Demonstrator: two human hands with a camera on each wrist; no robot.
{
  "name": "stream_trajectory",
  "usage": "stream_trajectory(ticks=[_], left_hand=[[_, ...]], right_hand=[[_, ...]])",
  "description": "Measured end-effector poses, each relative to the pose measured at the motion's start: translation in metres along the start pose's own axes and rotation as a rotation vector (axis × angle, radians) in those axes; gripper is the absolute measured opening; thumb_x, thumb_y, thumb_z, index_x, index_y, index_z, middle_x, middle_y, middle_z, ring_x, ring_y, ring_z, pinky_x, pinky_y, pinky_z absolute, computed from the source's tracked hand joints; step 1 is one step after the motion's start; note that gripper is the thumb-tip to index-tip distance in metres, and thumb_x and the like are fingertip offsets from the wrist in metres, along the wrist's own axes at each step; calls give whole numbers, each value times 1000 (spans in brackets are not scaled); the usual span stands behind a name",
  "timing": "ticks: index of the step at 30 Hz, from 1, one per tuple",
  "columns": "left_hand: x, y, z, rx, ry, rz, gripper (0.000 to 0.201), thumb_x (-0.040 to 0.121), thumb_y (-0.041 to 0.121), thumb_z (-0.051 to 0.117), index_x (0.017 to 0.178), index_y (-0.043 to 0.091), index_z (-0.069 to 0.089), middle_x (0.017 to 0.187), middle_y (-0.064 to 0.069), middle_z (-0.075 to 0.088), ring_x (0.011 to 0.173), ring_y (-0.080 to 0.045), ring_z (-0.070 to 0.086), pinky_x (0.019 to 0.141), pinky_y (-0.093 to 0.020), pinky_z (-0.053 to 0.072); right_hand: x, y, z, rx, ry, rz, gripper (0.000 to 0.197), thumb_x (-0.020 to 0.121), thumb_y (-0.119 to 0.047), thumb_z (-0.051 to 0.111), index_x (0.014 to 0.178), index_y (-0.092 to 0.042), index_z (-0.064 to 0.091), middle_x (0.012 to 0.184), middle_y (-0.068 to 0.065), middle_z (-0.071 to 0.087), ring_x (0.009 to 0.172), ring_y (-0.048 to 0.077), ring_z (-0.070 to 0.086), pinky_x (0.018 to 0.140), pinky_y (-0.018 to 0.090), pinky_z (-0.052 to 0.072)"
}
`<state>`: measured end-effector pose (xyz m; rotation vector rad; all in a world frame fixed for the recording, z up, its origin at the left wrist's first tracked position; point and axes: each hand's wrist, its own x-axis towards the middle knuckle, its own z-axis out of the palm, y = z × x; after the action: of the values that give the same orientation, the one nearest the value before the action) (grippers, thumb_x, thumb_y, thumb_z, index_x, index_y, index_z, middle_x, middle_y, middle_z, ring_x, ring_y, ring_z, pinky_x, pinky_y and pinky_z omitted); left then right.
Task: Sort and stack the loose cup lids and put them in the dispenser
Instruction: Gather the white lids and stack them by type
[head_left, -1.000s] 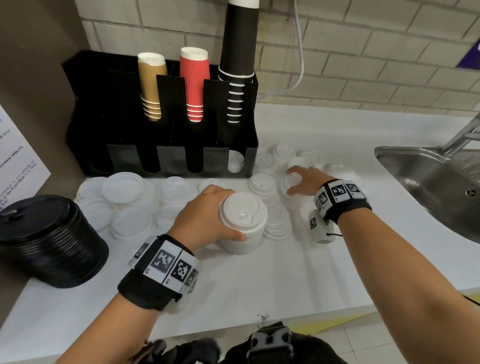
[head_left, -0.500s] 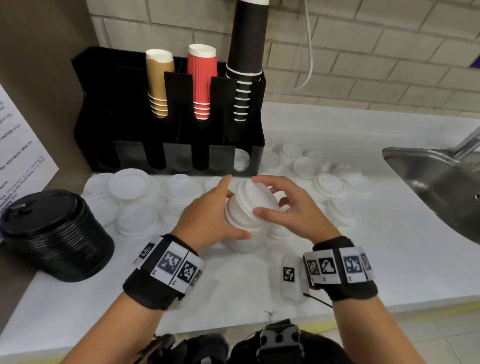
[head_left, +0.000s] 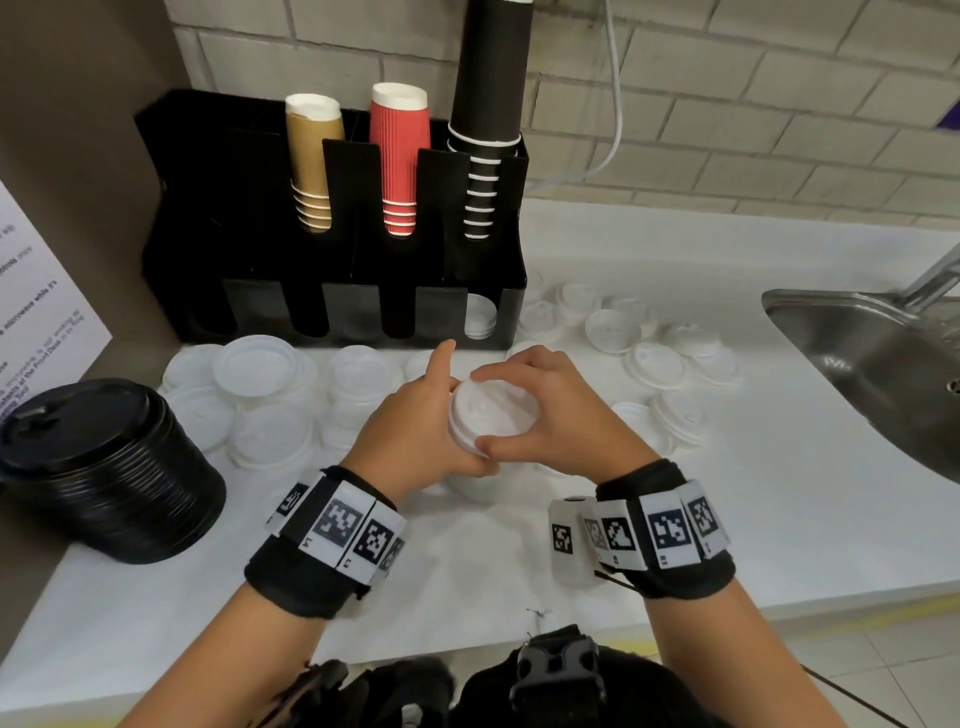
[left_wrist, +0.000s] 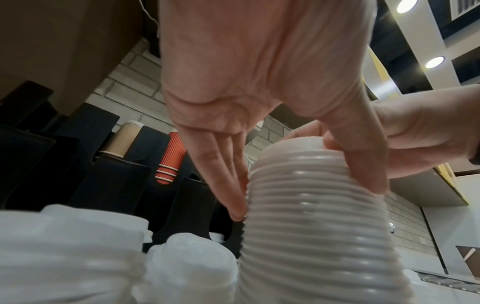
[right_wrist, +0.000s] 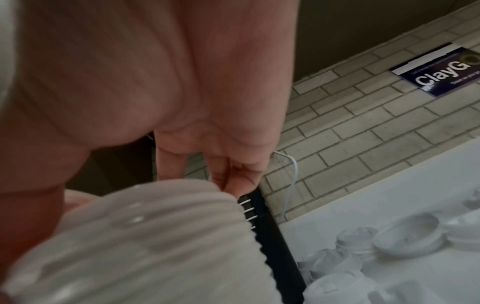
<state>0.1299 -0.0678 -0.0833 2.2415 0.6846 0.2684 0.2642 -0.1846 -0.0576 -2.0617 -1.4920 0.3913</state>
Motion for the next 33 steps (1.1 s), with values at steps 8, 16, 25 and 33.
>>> stream_trajectory(ticks=[8, 16, 25, 33], left_hand=[[1, 0, -2, 14, -17, 10, 112, 52, 43, 91, 145, 26, 32, 114, 19, 51, 104, -10, 55, 83, -25, 46], [3, 7, -5, -30, -43, 88, 72, 55, 41, 90, 118, 30, 59, 101, 15, 65, 95, -3, 59, 82, -30, 52], [16, 4, -9, -47, -53, 11, 73, 50, 34, 94, 115, 33, 60, 113, 16, 63, 108, -12, 58, 96, -40, 49], [19, 4, -11, -32, -79, -27, 80, 47, 34, 95, 116, 35, 57, 113, 18, 60, 106, -13, 57, 95, -37, 49]], right_hand=[[1, -2, 4, -84, 13, -17, 69, 62, -33, 83, 126, -32, 57, 112, -6, 42, 106, 11, 33, 82, 9, 29], [-8, 8, -3, 42, -18, 8, 61, 68, -33, 83, 123, -30, 56, 122, -3, 47, 114, 14, 44, 96, 21, 39], [32, 110, -72, -243, 39, 557, 51, 89, -34, 63, 136, -21, 48, 143, 11, 42, 131, 30, 38, 108, 40, 33], [50, 165, -84, -449, -85, 832, 54, 87, -41, 61, 136, -26, 45, 145, 15, 30, 135, 36, 26, 106, 47, 29]])
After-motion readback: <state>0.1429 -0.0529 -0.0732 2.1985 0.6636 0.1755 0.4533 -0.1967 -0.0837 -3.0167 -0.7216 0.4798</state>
